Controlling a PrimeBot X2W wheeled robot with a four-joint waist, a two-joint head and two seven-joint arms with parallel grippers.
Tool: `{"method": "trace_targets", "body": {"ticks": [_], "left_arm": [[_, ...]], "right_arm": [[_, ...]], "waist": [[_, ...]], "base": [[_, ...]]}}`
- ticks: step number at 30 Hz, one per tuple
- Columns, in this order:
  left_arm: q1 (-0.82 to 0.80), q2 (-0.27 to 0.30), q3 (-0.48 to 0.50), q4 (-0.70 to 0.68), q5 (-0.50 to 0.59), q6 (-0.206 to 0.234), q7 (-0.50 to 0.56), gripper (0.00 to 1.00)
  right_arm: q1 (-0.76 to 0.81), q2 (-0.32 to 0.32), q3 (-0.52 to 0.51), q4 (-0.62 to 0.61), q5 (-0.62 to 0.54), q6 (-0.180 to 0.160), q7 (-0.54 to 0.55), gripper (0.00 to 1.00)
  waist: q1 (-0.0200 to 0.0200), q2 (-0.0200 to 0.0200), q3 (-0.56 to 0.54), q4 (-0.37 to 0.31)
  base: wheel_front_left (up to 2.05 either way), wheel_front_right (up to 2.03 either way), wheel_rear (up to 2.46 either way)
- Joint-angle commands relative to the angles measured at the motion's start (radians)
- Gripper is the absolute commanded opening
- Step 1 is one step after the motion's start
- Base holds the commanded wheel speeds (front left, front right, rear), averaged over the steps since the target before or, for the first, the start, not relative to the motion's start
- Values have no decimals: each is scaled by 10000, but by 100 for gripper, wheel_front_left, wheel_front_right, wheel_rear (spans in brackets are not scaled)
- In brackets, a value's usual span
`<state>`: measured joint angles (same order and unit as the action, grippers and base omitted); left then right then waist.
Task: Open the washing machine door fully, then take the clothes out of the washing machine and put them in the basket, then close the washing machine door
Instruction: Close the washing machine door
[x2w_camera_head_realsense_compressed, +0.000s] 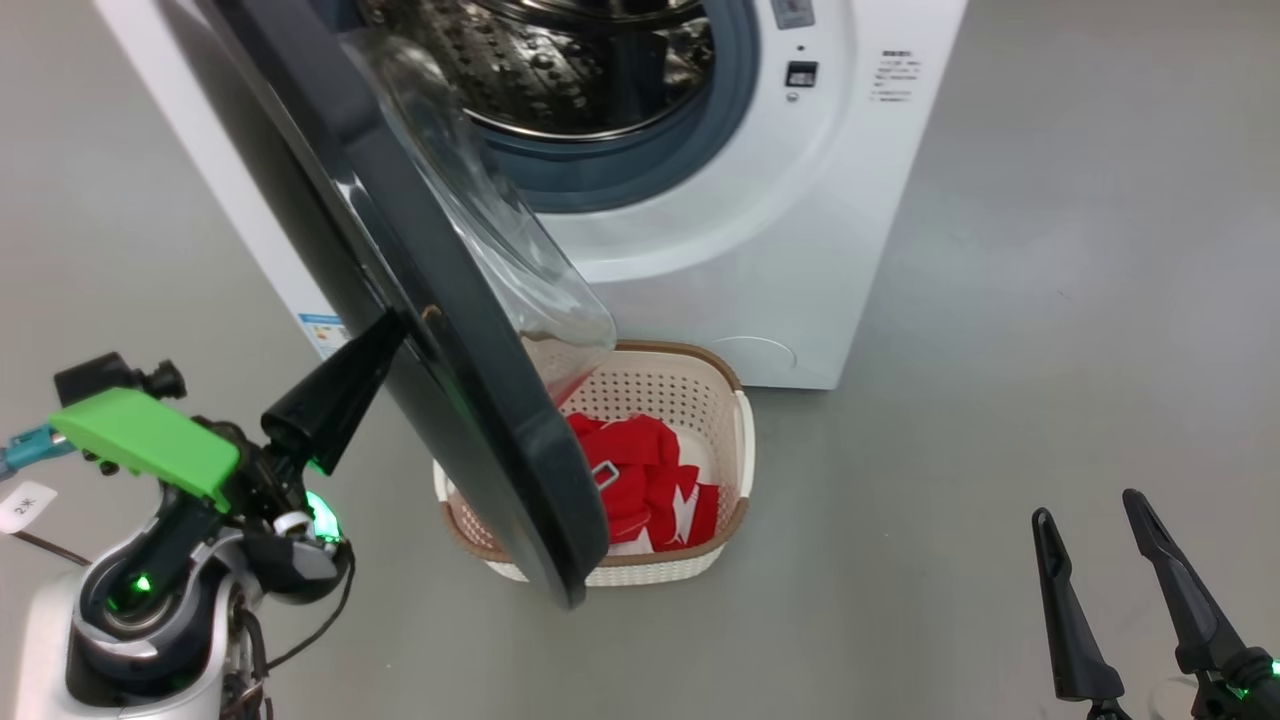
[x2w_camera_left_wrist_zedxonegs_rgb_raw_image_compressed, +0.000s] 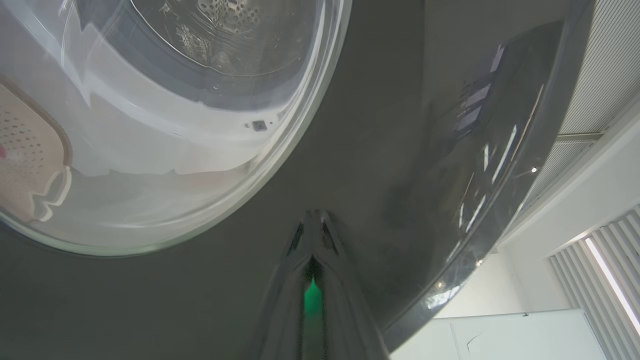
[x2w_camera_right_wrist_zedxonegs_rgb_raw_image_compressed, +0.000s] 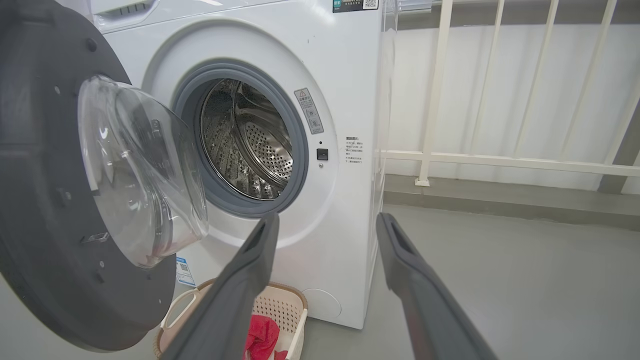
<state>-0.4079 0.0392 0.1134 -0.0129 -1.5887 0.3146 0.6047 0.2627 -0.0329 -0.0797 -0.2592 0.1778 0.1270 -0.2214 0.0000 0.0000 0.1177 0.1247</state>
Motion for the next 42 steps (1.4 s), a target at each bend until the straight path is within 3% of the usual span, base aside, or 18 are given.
{"method": "trace_targets", "body": {"ticks": [1,25,42], "left_arm": [[-308,112,125,-187,-95,-133,-63,0],[-2211,111,-1030,1091,-968,-866,-1853,0],[-4029,210,-864,2463,-651,-1298,-2536,0]], "right_arm": [[-374,-173,244,-257,39,37,-99,100],[-663,-173,271,-251,106,37,-178,100],[-1008,-173,340,-122,282,37,-298,100]], "waist": [[0,0,106,-226],[0,0,852,-1533],[0,0,1905,-2300]], "base": [[0,0,0],[0,0,0],[0,0,0]]}}
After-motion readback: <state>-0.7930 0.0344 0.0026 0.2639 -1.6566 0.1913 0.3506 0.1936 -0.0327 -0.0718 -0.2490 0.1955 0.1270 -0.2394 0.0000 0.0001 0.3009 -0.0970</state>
